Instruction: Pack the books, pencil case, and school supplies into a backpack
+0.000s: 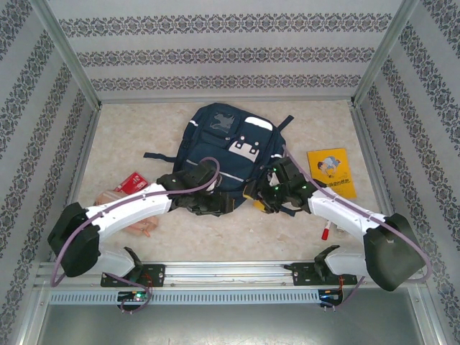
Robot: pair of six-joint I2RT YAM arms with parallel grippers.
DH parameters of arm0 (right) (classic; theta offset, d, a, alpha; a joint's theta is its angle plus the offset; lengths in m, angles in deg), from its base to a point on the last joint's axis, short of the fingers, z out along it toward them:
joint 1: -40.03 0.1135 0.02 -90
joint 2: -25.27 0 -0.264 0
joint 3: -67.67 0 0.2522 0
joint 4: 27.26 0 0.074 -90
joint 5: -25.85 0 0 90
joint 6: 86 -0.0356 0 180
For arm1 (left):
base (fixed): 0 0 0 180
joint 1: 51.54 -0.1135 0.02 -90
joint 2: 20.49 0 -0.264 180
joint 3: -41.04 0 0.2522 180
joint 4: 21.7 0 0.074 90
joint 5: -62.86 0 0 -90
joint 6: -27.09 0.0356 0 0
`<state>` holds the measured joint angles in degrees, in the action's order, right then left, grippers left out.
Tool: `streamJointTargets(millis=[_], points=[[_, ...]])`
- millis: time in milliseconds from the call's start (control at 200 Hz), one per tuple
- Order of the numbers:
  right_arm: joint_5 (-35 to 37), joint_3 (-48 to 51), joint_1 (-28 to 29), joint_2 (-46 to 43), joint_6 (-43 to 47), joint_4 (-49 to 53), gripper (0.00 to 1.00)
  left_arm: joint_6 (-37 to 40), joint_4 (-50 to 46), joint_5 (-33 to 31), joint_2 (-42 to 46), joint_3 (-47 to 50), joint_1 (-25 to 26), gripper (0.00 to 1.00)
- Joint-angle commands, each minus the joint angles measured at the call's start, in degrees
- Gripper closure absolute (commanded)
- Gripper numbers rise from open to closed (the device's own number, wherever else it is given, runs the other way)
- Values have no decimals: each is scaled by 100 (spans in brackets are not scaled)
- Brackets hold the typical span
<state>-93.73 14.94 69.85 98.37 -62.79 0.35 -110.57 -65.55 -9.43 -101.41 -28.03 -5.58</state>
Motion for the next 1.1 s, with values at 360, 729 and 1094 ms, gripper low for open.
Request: streamJointTargets(millis=[360,729,1094], points=[[318,-667,223,1160,-2280,-1168,83,-105,939,-541,-864,-381,370,35],[195,-961,353,653,-2087,-1042,100,-54,1064,-1539,-936,-491,354,53],[437,-837,195,531,-1430,-534,100,1369,944,-1456,-287,-187,309,100]])
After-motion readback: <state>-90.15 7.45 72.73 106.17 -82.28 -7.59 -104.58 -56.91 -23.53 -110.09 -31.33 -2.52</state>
